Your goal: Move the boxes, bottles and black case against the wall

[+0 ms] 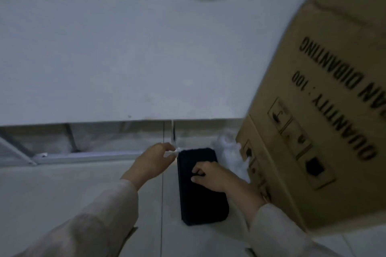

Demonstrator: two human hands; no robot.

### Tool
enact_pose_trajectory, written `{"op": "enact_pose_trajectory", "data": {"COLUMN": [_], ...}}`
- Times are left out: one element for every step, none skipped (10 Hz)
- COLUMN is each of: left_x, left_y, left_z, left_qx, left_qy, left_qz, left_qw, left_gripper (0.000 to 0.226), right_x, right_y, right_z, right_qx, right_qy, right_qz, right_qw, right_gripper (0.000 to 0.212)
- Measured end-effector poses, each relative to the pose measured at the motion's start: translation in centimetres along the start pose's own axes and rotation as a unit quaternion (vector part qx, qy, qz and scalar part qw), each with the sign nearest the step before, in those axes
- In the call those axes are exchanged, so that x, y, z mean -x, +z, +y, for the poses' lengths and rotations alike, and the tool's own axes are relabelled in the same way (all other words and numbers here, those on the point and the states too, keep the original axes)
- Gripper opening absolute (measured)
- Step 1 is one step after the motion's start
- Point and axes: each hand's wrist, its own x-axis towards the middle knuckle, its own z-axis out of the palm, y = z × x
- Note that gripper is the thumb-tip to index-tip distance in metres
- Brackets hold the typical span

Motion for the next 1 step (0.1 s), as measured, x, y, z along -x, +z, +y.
{"op": "enact_pose_trajectory", "data": {"left_x": [1.22], "left_y": [-5.70], "left_z": [3.09], "left_qx": [0.004], "left_qy": [-0.007], "left_qz": [0.019], "left_qw": [1.000], "left_gripper": [0.029], "right_x": [2.12], "right_y": [-5.21], "right_z": [-4.10], "right_qx": [-0.014], "right_qy": [-0.018], "right_qz": [0.037], "right_qw": [0.999], "right_gripper": [0.034]}}
